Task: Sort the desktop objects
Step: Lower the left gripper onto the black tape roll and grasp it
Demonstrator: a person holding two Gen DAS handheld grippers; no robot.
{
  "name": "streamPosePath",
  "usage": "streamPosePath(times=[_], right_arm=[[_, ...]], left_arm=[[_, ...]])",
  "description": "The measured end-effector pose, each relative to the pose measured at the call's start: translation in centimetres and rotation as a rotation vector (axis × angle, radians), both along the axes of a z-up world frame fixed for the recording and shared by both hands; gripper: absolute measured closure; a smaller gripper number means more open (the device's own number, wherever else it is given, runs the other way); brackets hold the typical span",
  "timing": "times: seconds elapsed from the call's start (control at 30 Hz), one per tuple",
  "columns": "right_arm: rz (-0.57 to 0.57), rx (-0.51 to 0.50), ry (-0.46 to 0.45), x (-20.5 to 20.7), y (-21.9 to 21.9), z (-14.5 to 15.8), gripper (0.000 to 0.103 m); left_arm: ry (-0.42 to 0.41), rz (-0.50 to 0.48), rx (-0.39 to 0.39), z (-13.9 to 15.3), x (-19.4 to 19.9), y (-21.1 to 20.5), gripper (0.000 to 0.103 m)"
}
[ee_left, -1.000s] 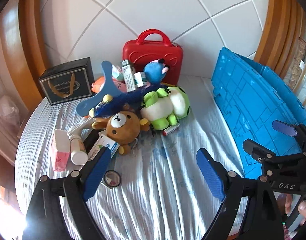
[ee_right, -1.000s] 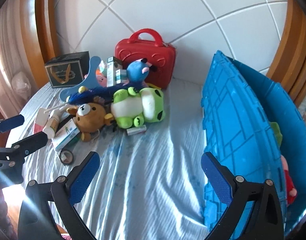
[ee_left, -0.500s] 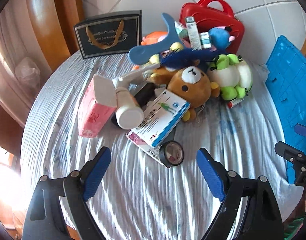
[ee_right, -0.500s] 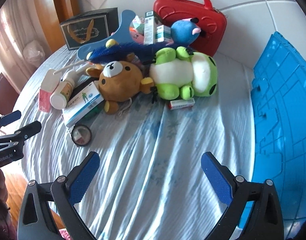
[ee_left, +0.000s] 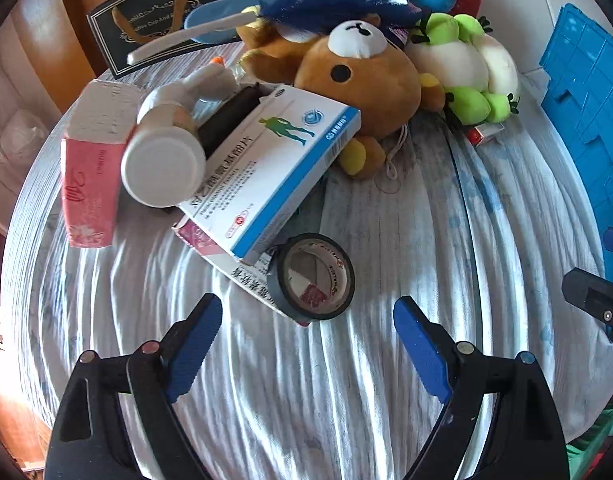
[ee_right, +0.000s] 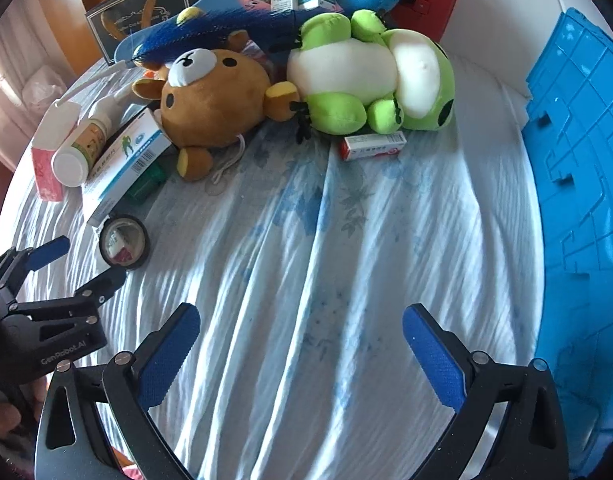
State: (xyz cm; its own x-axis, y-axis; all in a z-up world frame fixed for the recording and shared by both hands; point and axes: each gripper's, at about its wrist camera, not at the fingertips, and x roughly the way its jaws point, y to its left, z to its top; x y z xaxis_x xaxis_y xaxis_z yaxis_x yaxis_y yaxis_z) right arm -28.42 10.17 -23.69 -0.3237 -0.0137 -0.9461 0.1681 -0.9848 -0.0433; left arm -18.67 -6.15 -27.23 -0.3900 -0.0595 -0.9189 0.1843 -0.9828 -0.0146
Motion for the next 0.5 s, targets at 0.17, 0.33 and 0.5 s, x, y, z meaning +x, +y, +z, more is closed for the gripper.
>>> streamPosePath(times=[0.17,0.33,0.5], right_arm=[[0.003,0.0,-0.017,-0.1,0.0,-1.3,0.0],[0.075,-0.039,-0.039,-0.3,-2.7,-2.8,0.0],[0.178,-0.107,-0.043,-0.7,-7.9,-3.5,0.0]], left_arm=[[0.021,0.046,-0.042,-1.3,0.2,-0.2,0.049],[0.045,0.132,-0.002,0.4,4.0,-4.7,0.049],[0.013,0.213,-0.047,0.0,6.5,-9.8,0.049]])
